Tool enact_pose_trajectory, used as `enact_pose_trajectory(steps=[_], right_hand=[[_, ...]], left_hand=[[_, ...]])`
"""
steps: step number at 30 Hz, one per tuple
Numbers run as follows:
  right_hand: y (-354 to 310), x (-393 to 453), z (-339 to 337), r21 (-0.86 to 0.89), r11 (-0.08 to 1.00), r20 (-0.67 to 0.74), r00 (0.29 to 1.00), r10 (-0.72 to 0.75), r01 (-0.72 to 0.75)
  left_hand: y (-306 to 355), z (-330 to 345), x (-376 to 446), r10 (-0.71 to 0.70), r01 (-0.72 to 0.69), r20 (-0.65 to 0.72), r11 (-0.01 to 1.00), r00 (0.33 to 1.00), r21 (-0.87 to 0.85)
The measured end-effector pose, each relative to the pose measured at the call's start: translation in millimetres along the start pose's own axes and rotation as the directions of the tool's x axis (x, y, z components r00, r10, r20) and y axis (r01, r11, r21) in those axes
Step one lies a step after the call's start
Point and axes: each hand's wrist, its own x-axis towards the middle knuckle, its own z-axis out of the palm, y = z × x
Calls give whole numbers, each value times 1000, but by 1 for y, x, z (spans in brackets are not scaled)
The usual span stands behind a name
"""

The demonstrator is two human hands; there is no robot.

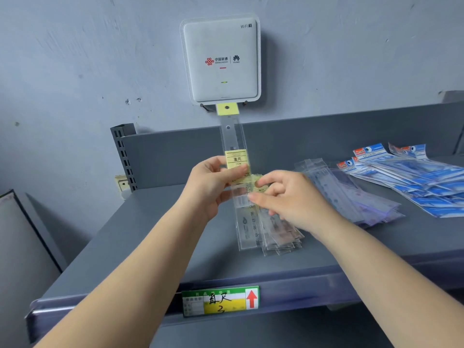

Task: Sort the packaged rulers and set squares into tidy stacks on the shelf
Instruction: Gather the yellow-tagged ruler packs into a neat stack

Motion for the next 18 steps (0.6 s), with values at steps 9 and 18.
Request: enact_pose_trajectory(steps=[9, 18], right_hand=[[6, 5, -16, 304, 948, -17, 995, 102, -92], [29, 4, -15, -205, 971, -102, 989, 105, -124]], left_hand=[[0, 5, 7, -35, 33, 23, 997, 999, 74], [-12, -18, 4, -50, 39, 18, 917, 999, 397]])
